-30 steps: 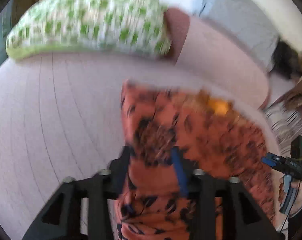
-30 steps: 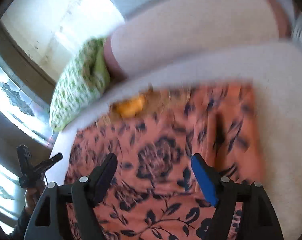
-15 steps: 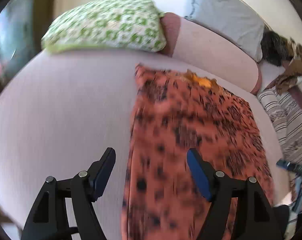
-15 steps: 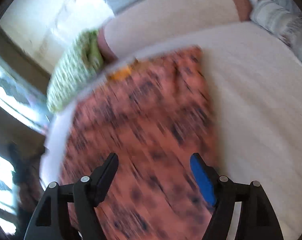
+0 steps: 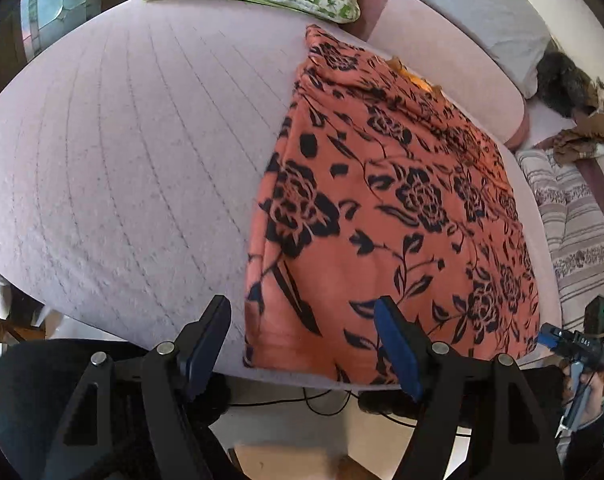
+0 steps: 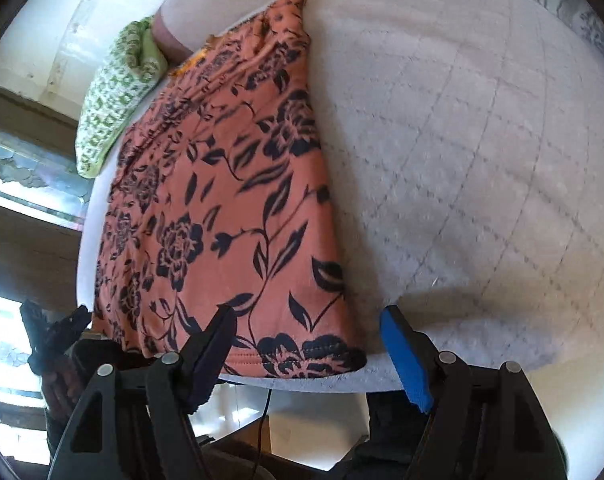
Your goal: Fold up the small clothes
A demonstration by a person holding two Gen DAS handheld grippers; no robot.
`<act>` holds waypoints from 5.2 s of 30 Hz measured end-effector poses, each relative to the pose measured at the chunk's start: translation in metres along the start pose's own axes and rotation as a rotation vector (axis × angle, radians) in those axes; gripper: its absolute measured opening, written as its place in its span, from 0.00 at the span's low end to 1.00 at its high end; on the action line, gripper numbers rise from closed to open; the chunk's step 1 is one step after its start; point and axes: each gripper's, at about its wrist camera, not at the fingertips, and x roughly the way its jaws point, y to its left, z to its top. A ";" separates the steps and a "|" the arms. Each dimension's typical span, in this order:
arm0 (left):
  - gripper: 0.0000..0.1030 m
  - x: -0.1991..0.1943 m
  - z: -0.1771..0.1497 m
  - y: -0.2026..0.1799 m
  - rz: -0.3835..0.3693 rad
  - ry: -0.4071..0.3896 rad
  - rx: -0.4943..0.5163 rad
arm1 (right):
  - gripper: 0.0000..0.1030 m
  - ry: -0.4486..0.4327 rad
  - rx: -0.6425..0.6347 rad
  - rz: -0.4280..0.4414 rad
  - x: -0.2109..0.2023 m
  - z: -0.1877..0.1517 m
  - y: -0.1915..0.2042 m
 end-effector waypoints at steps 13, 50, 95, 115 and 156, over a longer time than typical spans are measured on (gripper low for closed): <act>0.66 0.001 -0.008 0.009 0.036 0.021 -0.050 | 0.70 -0.005 -0.025 -0.048 -0.004 -0.009 0.016; 0.52 0.002 0.001 0.024 0.132 0.017 -0.083 | 0.77 -0.041 0.072 0.013 -0.014 0.013 0.005; 0.64 0.062 0.239 -0.005 -0.009 -0.218 -0.017 | 0.78 -0.380 0.166 0.234 0.011 0.252 0.027; 0.11 0.103 0.210 -0.014 -0.006 -0.152 -0.330 | 0.12 -0.330 0.552 0.254 0.107 0.238 0.048; 0.45 0.074 0.234 -0.044 0.005 -0.122 0.317 | 0.57 -0.271 -0.174 -0.084 0.054 0.238 0.093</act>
